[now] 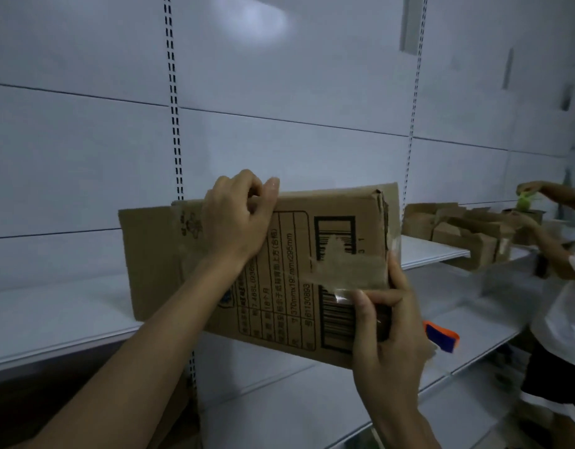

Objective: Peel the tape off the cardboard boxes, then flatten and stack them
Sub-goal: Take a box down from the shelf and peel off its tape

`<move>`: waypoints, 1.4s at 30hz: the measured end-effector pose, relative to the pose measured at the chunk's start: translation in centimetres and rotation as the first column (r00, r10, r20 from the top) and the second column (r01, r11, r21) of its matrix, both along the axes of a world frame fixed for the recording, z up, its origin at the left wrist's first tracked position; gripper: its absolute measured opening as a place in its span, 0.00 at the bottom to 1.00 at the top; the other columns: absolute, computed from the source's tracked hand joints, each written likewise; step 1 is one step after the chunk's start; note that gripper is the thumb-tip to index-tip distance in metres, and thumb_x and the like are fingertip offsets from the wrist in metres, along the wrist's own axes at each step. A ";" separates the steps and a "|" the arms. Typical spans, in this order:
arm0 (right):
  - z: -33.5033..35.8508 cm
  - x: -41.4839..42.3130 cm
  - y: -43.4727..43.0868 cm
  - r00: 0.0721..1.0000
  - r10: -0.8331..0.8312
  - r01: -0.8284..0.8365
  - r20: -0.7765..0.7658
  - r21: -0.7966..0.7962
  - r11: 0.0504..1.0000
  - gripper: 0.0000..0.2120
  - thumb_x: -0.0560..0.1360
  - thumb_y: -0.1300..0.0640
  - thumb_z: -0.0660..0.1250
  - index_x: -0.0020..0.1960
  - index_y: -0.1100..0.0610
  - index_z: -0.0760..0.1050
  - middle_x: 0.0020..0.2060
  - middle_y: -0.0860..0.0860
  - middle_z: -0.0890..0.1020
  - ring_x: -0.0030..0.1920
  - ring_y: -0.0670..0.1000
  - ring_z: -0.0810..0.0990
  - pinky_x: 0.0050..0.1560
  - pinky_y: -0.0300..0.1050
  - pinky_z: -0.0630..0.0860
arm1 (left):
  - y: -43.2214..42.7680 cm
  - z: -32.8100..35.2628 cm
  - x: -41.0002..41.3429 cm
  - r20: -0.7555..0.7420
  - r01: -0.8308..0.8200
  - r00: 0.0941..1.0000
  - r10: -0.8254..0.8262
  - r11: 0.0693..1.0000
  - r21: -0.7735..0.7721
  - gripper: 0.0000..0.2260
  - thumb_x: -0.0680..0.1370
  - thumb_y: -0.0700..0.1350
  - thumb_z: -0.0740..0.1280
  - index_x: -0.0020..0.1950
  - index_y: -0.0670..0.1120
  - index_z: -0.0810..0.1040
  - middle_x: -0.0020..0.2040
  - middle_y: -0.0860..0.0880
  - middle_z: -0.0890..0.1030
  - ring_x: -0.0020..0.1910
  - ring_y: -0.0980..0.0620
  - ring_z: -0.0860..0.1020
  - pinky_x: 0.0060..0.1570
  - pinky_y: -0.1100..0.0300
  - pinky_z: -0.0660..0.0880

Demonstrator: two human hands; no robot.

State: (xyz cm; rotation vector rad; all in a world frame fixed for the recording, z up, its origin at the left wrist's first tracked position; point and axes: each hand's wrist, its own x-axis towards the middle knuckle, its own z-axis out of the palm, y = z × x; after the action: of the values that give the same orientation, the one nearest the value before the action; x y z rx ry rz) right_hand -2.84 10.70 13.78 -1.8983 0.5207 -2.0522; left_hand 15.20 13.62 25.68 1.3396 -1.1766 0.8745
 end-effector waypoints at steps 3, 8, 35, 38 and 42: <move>-1.2 1.0 0.4 0.999 -0.046 0.046 -0.020 0.002 0.999 0.01 0.76 0.49 0.59 0.47 0.42 0.68 0.73 0.48 0.66 0.72 0.50 0.67 0.64 0.60 0.72 | -0.1 -3.4 3.3 -0.045 -0.094 0.994 0.095 0.995 0.008 0.22 0.78 0.60 0.54 0.61 0.47 0.74 0.68 0.46 0.71 0.68 0.50 0.66 0.70 0.48 0.58; -2.7 1.7 -0.2 0.991 -0.097 0.100 -0.095 0.027 0.995 0.06 0.77 0.49 0.58 0.48 0.36 0.65 0.75 0.49 0.64 0.68 0.60 0.72 0.57 0.64 0.74 | 1.9 -7.8 12.4 -0.708 -0.126 0.676 0.205 0.979 0.163 0.50 0.65 0.72 0.64 0.78 0.48 0.48 0.78 0.43 0.48 0.77 0.44 0.50 0.73 0.41 0.48; 2.2 -3.9 -0.9 0.931 0.365 -0.364 -0.017 0.048 0.930 0.04 0.78 0.52 0.58 0.45 0.50 0.66 0.62 0.50 0.75 0.47 0.44 0.77 0.41 0.41 0.74 | 20.0 -8.9 -5.0 -0.791 -0.549 0.597 0.134 0.787 -0.281 0.17 0.73 0.59 0.69 0.52 0.46 0.75 0.49 0.49 0.79 0.47 0.47 0.77 0.48 0.49 0.76; 1.4 -3.3 -1.8 0.878 0.471 -0.450 -0.081 0.190 0.872 0.09 0.80 0.57 0.59 0.42 0.49 0.66 0.46 0.48 0.78 0.43 0.41 0.76 0.38 0.41 0.70 | 21.2 -10.4 -6.8 -0.793 -0.565 0.570 0.218 0.804 -0.185 0.19 0.76 0.55 0.67 0.59 0.44 0.72 0.53 0.47 0.77 0.50 0.47 0.75 0.48 0.52 0.73; 0.1 -2.1 -3.4 0.835 0.517 -0.441 -0.189 0.333 0.833 0.09 0.81 0.59 0.59 0.42 0.51 0.67 0.40 0.47 0.77 0.43 0.50 0.78 0.37 0.44 0.73 | 20.4 -11.1 -7.4 -0.722 -0.545 0.566 0.397 0.837 0.033 0.35 0.74 0.47 0.71 0.75 0.45 0.54 0.72 0.41 0.64 0.70 0.40 0.65 0.65 0.42 0.66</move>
State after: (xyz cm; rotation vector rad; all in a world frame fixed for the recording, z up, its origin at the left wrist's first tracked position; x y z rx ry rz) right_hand -4.97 7.31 13.85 -1.9032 0.3162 -1.3309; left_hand 7.80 34.05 14.63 1.6461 -0.0943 0.6967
